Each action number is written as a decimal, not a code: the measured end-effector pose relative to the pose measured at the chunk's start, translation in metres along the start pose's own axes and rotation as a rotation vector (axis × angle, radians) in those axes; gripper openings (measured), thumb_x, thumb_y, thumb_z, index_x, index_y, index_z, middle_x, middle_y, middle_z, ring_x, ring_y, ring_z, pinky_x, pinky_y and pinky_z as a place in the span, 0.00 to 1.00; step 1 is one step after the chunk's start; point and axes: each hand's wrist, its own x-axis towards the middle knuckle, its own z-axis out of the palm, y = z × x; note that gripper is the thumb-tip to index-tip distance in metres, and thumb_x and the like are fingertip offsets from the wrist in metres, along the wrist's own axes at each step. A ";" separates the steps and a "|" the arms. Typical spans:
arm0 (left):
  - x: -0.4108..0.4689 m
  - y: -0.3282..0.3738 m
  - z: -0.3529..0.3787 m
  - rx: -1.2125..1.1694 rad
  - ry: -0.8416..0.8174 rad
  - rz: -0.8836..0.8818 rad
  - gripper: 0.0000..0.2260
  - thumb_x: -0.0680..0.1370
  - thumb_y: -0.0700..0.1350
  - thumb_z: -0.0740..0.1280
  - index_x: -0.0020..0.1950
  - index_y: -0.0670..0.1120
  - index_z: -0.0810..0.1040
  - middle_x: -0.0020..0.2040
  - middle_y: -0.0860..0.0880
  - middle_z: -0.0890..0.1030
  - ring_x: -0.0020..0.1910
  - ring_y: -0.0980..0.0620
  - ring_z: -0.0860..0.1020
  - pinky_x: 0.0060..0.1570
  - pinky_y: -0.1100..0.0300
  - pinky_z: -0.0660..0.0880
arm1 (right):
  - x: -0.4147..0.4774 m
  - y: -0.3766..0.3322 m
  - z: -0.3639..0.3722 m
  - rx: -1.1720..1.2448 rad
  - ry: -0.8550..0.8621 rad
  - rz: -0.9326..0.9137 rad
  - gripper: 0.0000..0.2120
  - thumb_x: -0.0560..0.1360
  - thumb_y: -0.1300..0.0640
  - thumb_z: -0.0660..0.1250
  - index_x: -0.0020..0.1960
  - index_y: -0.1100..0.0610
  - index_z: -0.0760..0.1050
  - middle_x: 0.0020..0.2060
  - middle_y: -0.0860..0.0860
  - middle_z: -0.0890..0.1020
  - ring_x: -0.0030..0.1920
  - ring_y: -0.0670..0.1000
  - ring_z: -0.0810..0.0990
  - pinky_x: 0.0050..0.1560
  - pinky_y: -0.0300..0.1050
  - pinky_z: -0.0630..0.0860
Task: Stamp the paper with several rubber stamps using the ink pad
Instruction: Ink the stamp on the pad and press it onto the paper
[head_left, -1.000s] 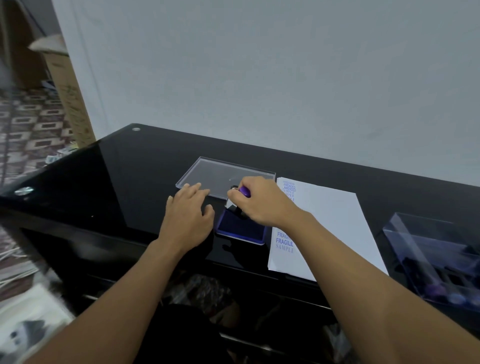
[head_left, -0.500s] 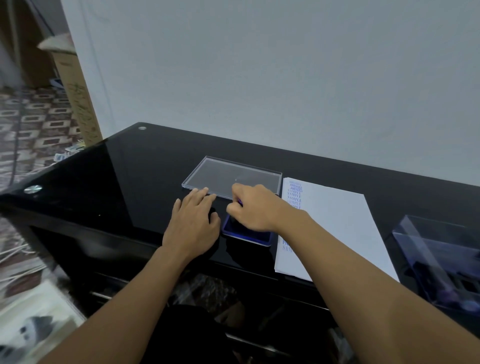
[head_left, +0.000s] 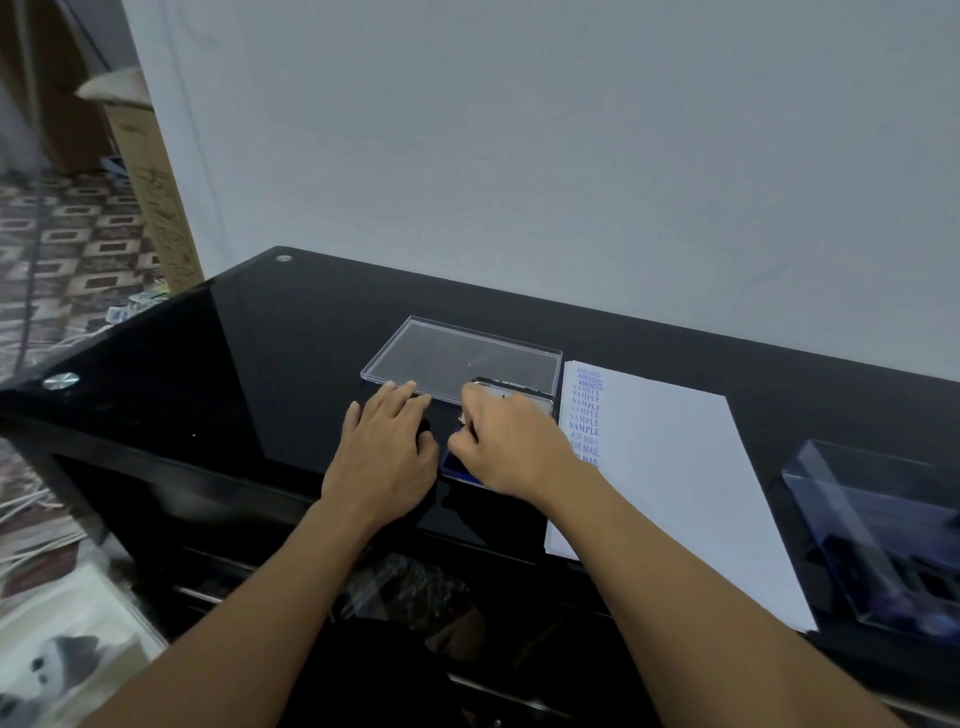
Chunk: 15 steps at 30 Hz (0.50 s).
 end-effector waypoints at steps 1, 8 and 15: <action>0.000 0.000 0.000 0.000 -0.001 -0.002 0.22 0.83 0.47 0.58 0.77 0.48 0.65 0.80 0.50 0.60 0.80 0.51 0.53 0.78 0.44 0.50 | 0.000 0.000 0.001 0.009 0.001 0.001 0.07 0.76 0.53 0.60 0.46 0.56 0.64 0.36 0.55 0.74 0.40 0.61 0.74 0.35 0.48 0.68; -0.001 0.001 0.001 0.008 -0.005 -0.007 0.22 0.82 0.46 0.58 0.77 0.48 0.65 0.80 0.50 0.60 0.80 0.51 0.52 0.78 0.44 0.50 | 0.007 0.001 0.006 0.036 -0.017 -0.009 0.07 0.76 0.53 0.61 0.45 0.56 0.65 0.36 0.54 0.75 0.39 0.59 0.74 0.33 0.48 0.67; -0.001 0.002 0.000 -0.001 -0.009 -0.019 0.22 0.82 0.45 0.57 0.77 0.48 0.65 0.80 0.50 0.59 0.80 0.51 0.52 0.78 0.44 0.49 | 0.011 0.002 0.004 0.045 -0.045 -0.011 0.07 0.76 0.53 0.61 0.45 0.56 0.66 0.37 0.55 0.75 0.39 0.58 0.74 0.34 0.48 0.69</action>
